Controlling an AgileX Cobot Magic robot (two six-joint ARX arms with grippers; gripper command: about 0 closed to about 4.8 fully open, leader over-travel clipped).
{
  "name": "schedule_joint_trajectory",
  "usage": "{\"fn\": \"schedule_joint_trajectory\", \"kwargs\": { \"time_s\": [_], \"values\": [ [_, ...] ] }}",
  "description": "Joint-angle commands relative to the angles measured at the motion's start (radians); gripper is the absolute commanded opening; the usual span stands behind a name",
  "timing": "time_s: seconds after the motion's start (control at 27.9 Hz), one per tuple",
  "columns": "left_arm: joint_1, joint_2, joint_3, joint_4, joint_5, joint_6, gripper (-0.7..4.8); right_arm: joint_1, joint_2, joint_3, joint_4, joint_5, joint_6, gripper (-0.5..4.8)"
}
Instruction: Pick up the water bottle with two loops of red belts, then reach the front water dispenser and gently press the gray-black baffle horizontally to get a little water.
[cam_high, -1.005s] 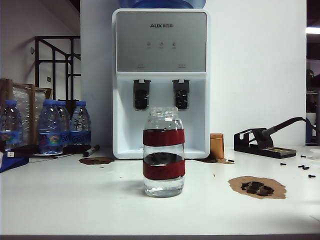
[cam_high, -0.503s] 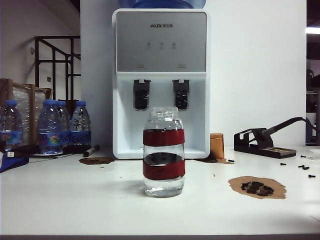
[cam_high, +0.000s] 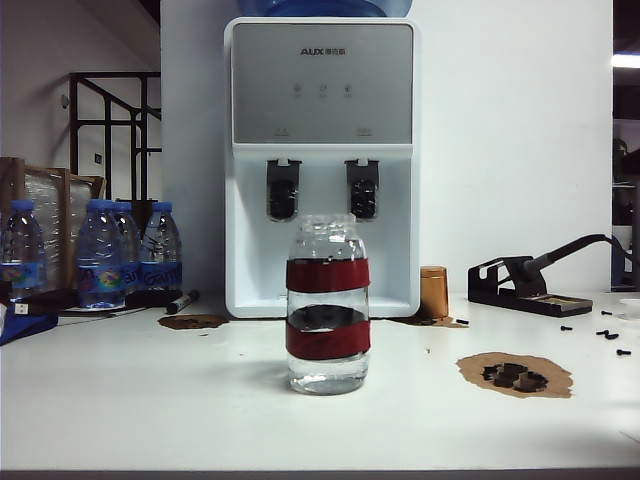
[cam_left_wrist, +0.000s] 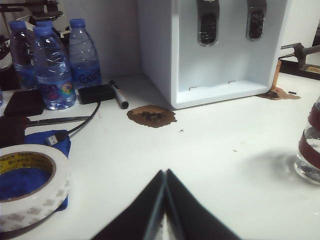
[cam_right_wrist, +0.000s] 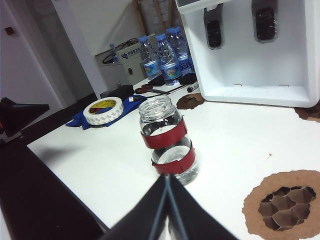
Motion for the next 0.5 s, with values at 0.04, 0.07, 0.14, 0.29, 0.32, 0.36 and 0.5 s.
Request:
{"fn": "schedule_joint_trajectory", "kwargs": {
  "time_s": [0.04, 0.07, 0.14, 0.29, 0.32, 0.36, 0.5],
  "values": [
    [0.0, -0.001, -0.002, 0.001, -0.002, 0.004, -0.04, 0.002, 0.002, -0.004, 0.013, -0.003, 0.013, 0.0],
    [0.0, -0.001, -0.002, 0.0, -0.002, 0.004, -0.04, 0.002, 0.002, -0.004, 0.013, -0.004, 0.014, 0.0],
    [0.0, -0.001, -0.002, 0.001, -0.002, 0.004, -0.04, 0.002, 0.002, -0.004, 0.013, -0.004, 0.022, -0.01],
    [0.0, -0.001, -0.002, 0.001, -0.002, 0.004, -0.04, 0.002, 0.002, -0.004, 0.013, -0.006, 0.039, -0.01],
    [0.0, -0.001, -0.002, 0.001, -0.002, 0.004, -0.04, 0.002, 0.002, -0.004, 0.013, -0.007, 0.04, -0.01],
    [0.0, -0.001, -0.002, 0.0, -0.002, 0.004, -0.04, 0.002, 0.002, -0.004, 0.013, -0.007, 0.04, -0.01],
    [0.0, -0.001, -0.002, 0.001, -0.002, 0.004, -0.04, 0.002, 0.002, -0.004, 0.013, -0.008, 0.039, -0.01]
  ]
}}
